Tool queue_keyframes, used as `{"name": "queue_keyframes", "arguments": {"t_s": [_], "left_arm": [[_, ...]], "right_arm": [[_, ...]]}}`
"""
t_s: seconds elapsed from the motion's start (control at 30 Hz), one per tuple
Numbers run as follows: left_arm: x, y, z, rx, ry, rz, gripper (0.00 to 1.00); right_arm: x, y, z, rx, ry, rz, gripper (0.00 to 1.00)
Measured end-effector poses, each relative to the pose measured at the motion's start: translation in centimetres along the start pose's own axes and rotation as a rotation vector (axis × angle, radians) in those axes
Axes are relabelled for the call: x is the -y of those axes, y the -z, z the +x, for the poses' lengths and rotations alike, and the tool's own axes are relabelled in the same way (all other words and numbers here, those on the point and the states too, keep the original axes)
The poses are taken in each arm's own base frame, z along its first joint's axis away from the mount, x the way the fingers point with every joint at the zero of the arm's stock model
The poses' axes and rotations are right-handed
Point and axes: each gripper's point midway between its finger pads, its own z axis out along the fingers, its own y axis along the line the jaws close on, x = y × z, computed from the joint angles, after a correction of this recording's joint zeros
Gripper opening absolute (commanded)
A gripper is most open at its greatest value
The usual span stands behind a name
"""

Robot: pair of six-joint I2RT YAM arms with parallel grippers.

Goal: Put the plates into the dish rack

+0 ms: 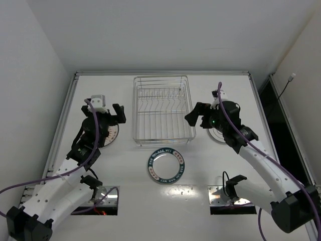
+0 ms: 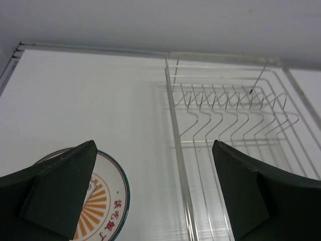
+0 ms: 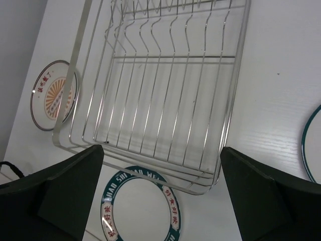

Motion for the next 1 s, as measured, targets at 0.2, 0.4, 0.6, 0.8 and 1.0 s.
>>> {"name": "queue_keyframes", "arguments": {"t_s": [0.2,0.4,0.6,0.8,1.0], "left_arm": [[0.4,0.1,-2.7,0.064,0.048,0.003,1.0],[1.1,-0.6,-1.5,0.017,0.042,0.027,1.0],[-0.3,-1.4,0.1,-0.042,0.033,-0.073,1.0],[-1.4,-2.0,0.5,-0.093,0.015,-0.165,1.0],[-1.5,-2.9,1.2,-0.147,-0.002,-0.204,1.0]], "right_arm": [[1.5,0.6,-1.7,0.032,0.026,0.091,1.0],[8.6,2.3,-6.7,0.1,-0.052,0.364,1.0],[21.1,7.6,-3.9,0.119,-0.367,0.647,1.0],[25.6,8.6,6.2,-0.005,-0.748,0.676,0.89],[25.9,7.9,10.8,-0.041,-1.028,0.609,0.86]]}}
